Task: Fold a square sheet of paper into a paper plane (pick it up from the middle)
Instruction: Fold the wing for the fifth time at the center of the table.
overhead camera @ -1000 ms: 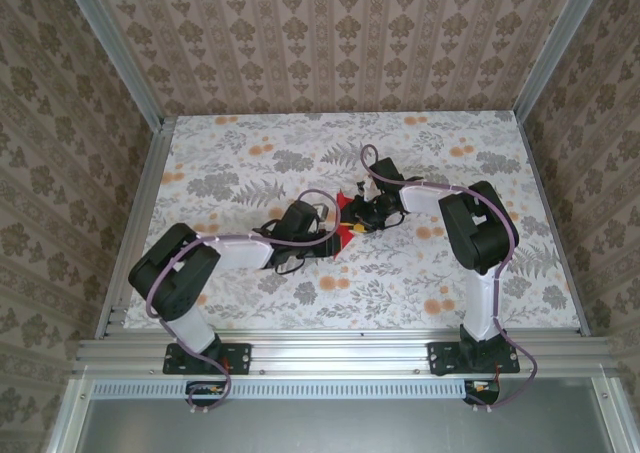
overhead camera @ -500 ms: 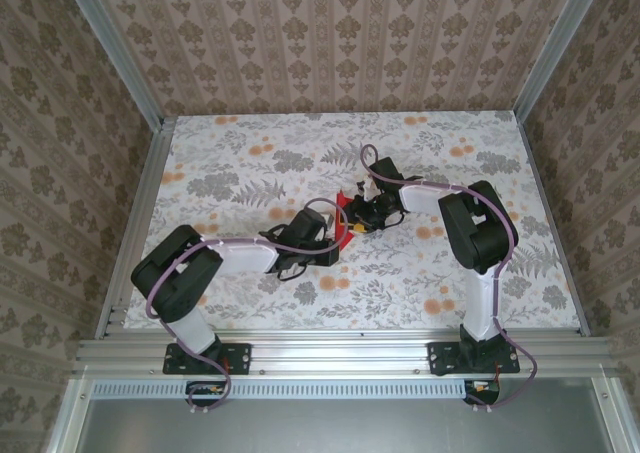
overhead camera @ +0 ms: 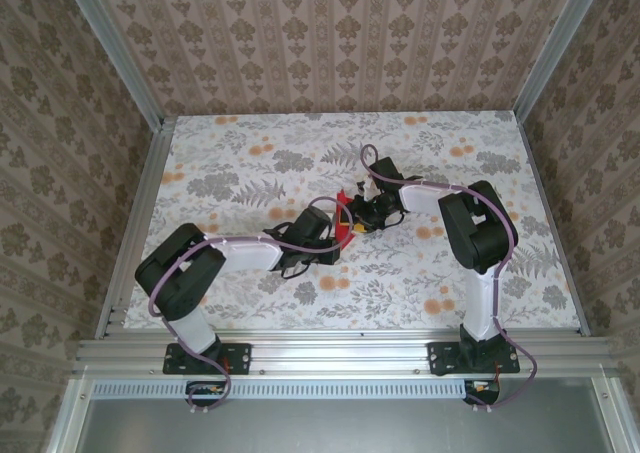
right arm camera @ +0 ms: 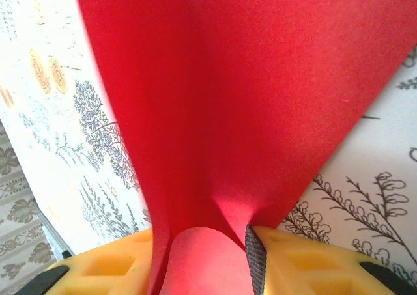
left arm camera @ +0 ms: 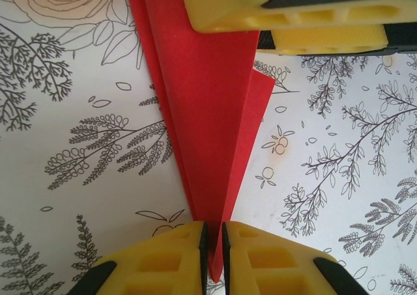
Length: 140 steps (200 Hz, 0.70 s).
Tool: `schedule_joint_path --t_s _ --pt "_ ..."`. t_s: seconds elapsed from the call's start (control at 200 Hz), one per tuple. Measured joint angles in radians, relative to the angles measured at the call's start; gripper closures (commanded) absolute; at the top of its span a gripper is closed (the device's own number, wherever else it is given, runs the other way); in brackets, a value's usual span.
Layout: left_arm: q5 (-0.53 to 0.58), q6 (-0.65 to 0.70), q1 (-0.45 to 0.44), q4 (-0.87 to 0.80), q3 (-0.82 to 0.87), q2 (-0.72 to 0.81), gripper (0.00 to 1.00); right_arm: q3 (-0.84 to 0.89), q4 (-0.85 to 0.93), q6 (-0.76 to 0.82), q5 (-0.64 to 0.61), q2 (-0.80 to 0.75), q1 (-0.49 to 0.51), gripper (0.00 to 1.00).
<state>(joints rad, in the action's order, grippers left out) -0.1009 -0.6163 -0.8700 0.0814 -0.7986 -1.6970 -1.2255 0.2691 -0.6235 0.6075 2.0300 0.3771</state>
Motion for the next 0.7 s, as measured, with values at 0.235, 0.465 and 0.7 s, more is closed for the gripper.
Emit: schedule_joint_path --t_s 0.235,0.465,0.7 --pt "0.042 0.011 -0.012 -0.033 -0.035 -0.017 0.71 -0.002 0.001 0.000 0.000 0.001 0.000 0.61" --pt "0.102 0.020 -0.032 -0.066 -0.089 -0.043 0.79 -0.002 0.001 -0.001 0.001 0.001 0.000 0.60" --pt "0.165 0.042 -0.051 -0.109 -0.113 -0.056 0.78 -0.004 0.001 -0.013 0.005 0.001 0.000 0.58"
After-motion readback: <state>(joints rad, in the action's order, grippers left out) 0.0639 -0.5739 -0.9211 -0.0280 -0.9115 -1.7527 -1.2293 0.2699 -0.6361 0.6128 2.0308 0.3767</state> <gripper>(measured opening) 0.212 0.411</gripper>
